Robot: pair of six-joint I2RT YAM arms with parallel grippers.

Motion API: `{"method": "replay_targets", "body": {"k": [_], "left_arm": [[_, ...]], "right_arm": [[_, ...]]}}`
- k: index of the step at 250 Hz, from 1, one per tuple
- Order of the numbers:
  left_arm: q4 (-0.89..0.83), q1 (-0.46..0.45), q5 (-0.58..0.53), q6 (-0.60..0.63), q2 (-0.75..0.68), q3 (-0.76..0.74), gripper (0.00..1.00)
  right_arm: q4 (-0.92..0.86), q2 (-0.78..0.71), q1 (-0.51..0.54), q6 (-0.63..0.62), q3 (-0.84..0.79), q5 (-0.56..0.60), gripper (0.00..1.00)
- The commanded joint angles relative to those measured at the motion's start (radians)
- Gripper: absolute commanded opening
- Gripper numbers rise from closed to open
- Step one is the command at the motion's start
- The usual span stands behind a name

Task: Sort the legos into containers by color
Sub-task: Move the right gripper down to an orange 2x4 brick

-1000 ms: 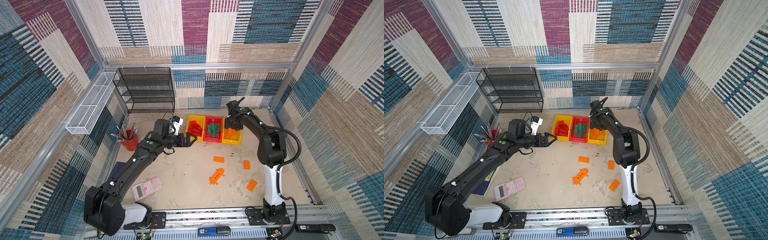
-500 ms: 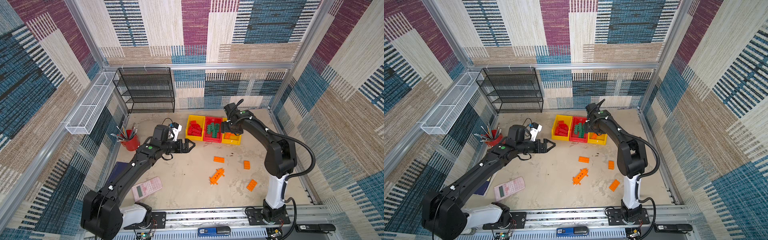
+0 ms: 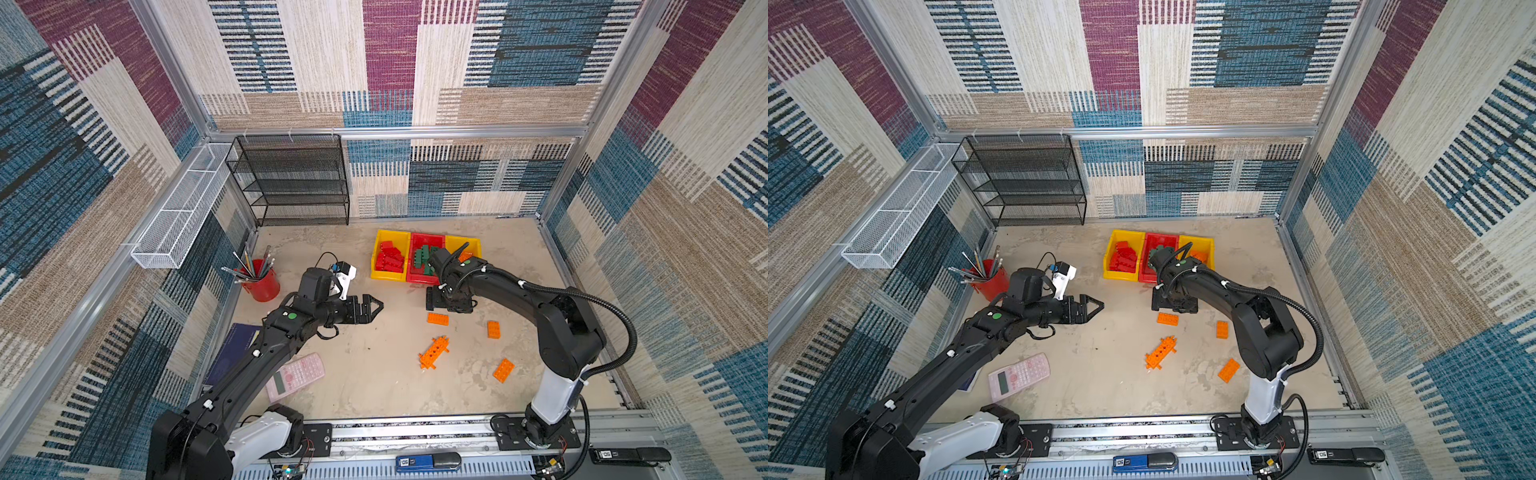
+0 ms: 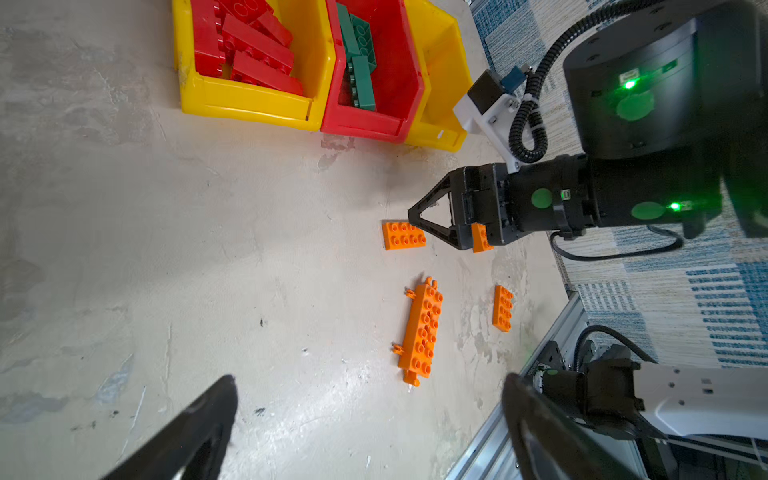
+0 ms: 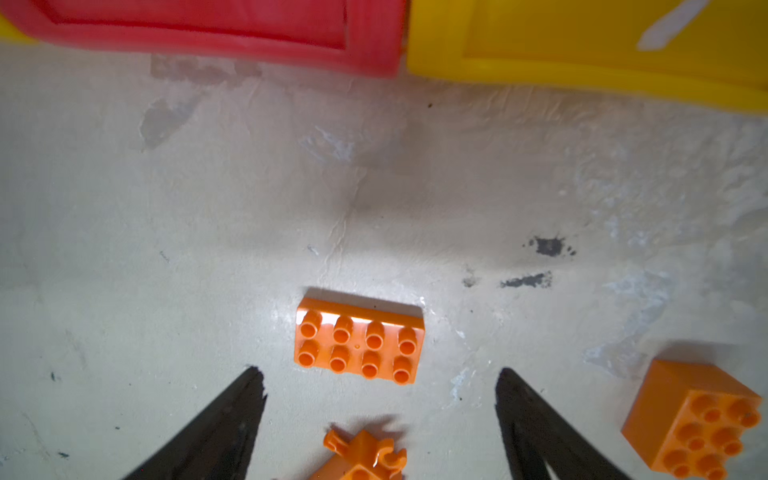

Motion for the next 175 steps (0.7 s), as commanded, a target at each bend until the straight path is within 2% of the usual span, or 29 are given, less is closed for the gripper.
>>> {"method": "replay_targets", "body": {"k": [1,34,128,155,175], "left_arm": [[-0.014,0.001,-0.002,-0.011,-0.015,-0.003,1.0],[-0.024,0.0,-0.016,-0.009,-0.04,-0.016,1.0],[-0.043,0.0,-0.032,0.0,-0.07,-0.023,1.0],[-0.036,0.001,-0.025,-0.003,-0.069,-0.017,1.0],[-0.032,0.0,-0.024,-0.003,-0.068,-0.014,1.0]], "right_arm": [[0.052,-0.007,0.009,0.046,-0.022,-0.023,0.89],[0.085,0.002,0.029,0.068,-0.054,-0.048,0.89],[0.091,0.034,0.046,0.12,-0.079,0.007,0.87],[0.105,0.033,0.046,0.127,-0.089,0.006,0.85],[0.105,0.046,0.046,0.128,-0.085,0.003,0.8]]}}
